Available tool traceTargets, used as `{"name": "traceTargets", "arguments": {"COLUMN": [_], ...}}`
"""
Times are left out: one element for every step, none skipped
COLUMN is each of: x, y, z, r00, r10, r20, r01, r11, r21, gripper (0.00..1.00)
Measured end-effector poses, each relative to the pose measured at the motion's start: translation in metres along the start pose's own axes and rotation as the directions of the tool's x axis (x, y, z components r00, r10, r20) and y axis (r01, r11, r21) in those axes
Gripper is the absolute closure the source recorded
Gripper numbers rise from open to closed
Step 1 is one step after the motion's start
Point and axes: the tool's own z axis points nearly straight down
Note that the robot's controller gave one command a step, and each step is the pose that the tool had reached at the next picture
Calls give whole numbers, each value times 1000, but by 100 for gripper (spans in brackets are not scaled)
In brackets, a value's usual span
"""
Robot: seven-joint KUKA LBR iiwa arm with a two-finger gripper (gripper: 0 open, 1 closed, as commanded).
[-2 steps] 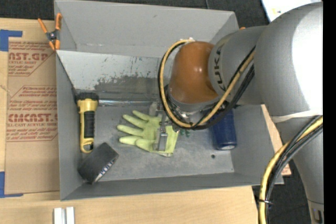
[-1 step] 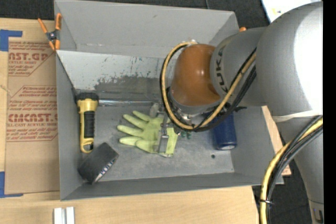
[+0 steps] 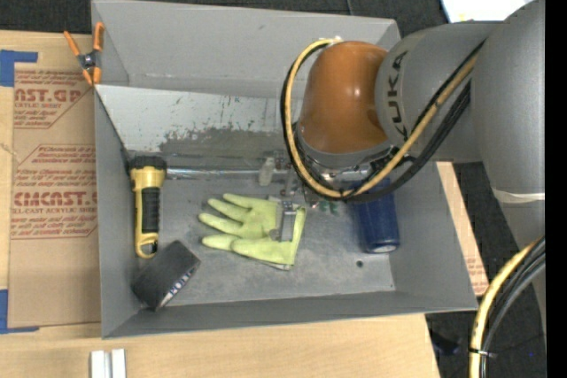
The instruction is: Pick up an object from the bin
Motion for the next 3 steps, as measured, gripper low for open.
{"name": "traceTargets", "arguments": {"x": [-2,3,-1], "y": [3,-15,-3], "z": [13,60,59], "r00": [1000,999,999], "r10": [22,-44,-51], "r20": [8,9,9], "r01": [-22,44,51], "r11": [1000,999,999], "r21": [1,0,-1], "gripper": [0,0,0]}}
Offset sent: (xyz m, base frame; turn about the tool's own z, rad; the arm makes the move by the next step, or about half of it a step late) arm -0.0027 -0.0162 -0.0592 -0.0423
